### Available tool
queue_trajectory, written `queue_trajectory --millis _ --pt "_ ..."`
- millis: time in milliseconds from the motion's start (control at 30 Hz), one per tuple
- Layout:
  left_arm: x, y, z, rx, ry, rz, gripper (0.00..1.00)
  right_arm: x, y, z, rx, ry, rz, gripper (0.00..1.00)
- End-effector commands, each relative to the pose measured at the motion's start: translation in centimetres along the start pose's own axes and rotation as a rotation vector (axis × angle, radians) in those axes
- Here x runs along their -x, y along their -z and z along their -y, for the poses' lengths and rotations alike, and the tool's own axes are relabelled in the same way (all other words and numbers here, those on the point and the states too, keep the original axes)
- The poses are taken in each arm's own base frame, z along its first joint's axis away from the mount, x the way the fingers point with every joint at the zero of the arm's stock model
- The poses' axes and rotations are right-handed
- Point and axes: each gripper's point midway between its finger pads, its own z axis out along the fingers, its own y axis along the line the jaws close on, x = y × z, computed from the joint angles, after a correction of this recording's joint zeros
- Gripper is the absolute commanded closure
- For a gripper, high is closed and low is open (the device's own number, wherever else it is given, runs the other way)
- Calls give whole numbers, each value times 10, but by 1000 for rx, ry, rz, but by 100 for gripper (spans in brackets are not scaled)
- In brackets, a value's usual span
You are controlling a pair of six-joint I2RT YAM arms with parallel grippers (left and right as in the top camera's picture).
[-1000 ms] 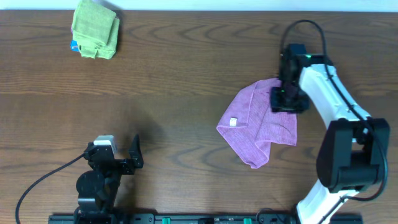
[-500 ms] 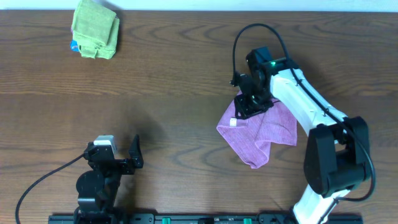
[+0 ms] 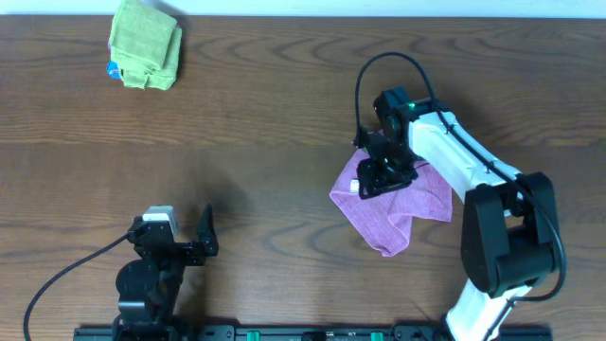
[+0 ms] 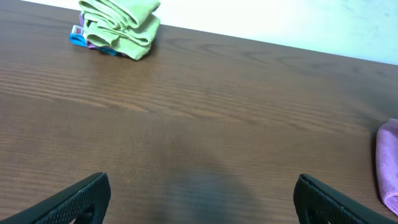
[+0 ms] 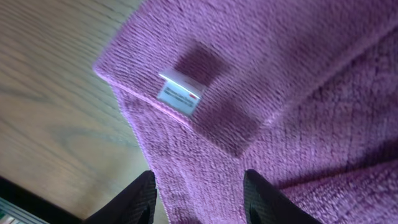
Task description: Fold the cloth
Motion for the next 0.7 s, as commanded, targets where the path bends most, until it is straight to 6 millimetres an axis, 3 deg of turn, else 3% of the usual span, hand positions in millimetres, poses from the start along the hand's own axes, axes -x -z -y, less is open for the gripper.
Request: queue_trajectory --millis 0,133,367,667 --pt "-10 -3 -3 9 12 -21 5 -10 -10 9 -41 -22 -39 56" --pt "-10 -3 -3 9 12 -22 5 -11 -20 18 -82 14 -31 59" --pt "-10 -3 -3 9 12 -21 5 4 -19 37 -286 122 4 59" --pt "-10 -3 -3 9 12 -21 5 14 -23 19 -326 217 32 56"
